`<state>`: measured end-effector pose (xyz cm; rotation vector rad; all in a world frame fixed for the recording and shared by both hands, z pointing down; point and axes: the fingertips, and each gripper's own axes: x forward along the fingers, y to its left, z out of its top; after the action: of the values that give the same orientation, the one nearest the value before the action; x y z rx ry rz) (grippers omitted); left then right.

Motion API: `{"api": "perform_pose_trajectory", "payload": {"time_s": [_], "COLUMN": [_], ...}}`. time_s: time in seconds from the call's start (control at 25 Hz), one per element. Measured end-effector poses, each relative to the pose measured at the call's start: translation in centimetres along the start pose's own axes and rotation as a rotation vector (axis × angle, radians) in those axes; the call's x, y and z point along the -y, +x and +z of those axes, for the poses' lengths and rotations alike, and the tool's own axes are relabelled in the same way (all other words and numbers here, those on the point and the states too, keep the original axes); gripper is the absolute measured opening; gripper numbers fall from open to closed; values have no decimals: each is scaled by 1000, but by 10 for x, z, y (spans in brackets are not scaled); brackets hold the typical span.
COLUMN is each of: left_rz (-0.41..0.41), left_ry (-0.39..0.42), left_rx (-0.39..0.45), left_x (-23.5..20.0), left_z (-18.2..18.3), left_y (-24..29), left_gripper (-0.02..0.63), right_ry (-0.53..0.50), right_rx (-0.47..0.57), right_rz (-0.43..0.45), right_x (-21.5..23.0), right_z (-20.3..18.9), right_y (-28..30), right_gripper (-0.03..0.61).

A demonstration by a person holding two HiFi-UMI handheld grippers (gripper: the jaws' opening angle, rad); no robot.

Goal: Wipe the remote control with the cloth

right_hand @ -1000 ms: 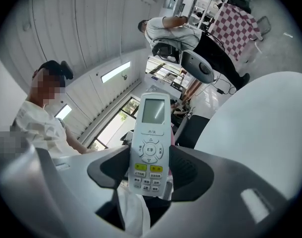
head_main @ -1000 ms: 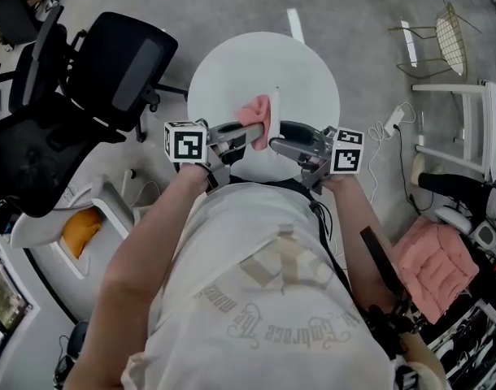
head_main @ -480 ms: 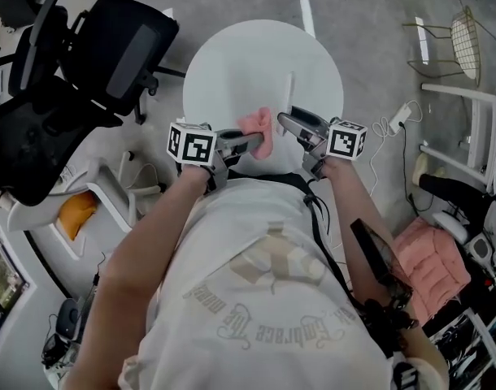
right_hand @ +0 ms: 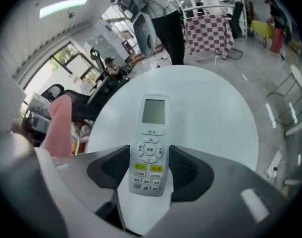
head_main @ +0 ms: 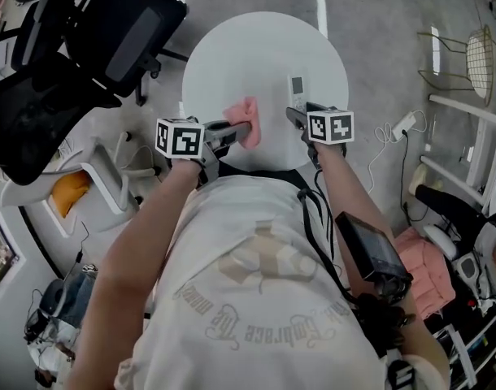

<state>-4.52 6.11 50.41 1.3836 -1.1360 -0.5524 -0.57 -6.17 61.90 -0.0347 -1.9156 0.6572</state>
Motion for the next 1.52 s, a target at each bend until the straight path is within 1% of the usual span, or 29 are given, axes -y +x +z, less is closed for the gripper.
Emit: {"api": "perform_pose_trajectory", "payload": {"time_s": [0.12,0.28,0.44,0.72,0.88,1.0,1.08,1.2,1.28,1.4,1.44,1.52], "left_rz": [14,33,65,88,92,69,52,31,17,5,2,-1], "left_ry": [-1,-2,4,15,32,49,69,122,174,270,301,352], "left_rx": [10,21,37,55,55,39,25,-2,-25,-59,-67,-76], "left_x": [1,0,-5,-2,-1,0,0,2,6,13,15,18], "left_z": [-3,-6,-10,-21,-24,-25,-22,-16,-14,-12,-13,-14], "left_y": [-1,-5,-16,-34,-45,-50,-55,-62,-67,-80,-85,-94], "left_gripper": [18,18,18,18,18,18,18,18,18,18,18,18], "right_ry": [-105,-182,-228,-266,-225,-185,-157,-111,-77,-22,-5,13], "right_rx": [-91,-151,-152,-121,-60,-11,36,135,215,341,375,427], "right_rz": [-99,-191,-237,-266,-263,-285,-304,-339,-367,-408,-415,-424], "right_x": [9,17,18,16,16,14,8,-5,-14,-31,-39,-56], "right_z": [-7,-11,-14,-13,-11,-10,-8,-3,-1,-4,-8,-15], "right_y": [8,12,14,16,9,-4,-16,-41,-60,-89,-96,-109], "right_gripper": [258,259,261,265,268,264,249,185,149,35,10,8]}}
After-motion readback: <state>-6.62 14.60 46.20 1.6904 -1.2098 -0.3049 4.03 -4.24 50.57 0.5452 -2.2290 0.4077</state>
